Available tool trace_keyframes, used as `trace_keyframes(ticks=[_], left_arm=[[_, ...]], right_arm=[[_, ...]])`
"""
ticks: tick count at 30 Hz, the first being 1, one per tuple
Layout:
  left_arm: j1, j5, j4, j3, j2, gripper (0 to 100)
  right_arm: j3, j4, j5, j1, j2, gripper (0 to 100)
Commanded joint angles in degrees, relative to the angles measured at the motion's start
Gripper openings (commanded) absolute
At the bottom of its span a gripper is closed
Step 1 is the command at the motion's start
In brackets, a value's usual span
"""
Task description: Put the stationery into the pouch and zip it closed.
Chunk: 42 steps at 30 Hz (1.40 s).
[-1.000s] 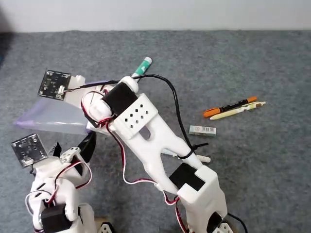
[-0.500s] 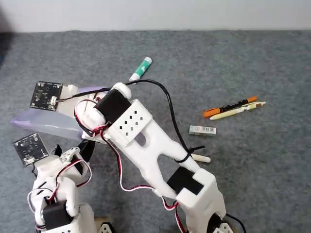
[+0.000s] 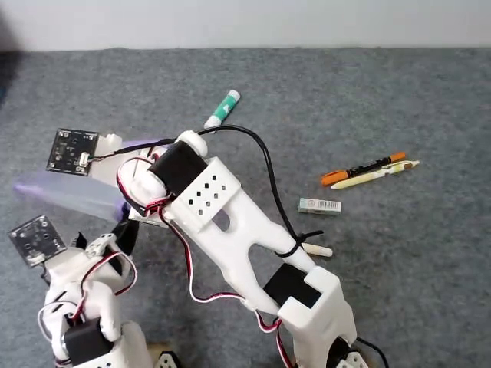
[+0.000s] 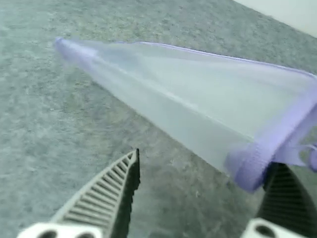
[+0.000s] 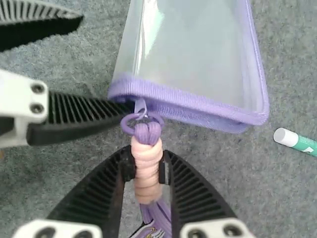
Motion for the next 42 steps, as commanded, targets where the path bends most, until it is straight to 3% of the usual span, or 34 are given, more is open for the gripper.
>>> trace_keyframes(ticks=[1, 18, 26, 34, 42], left_arm=[[-1.93, -1.41, -1.41, -2.77, -0.44, 38], [-1.67, -1.58, -1.05, -7.08, -0.44, 38], [-1.58, -3.87, -1.14, -5.05, -0.44, 23], [4.84, -4.04, 1.14, -4.97, -0.44, 22], [5.27, -4.13, 2.20, -4.26, -0.44, 22]], right_arm=[[-2.20, 2.24, -0.18, -0.13, -3.91, 0.8], [-2.11, 2.24, -0.09, -1.10, -1.63, 0.8], [-2.11, 2.15, -0.09, -2.15, -1.71, 0.9], [-2.37, 1.98, -0.09, -2.07, -2.07, 0.9], [-2.46, 1.71, -0.09, -1.98, -2.86, 0.9]])
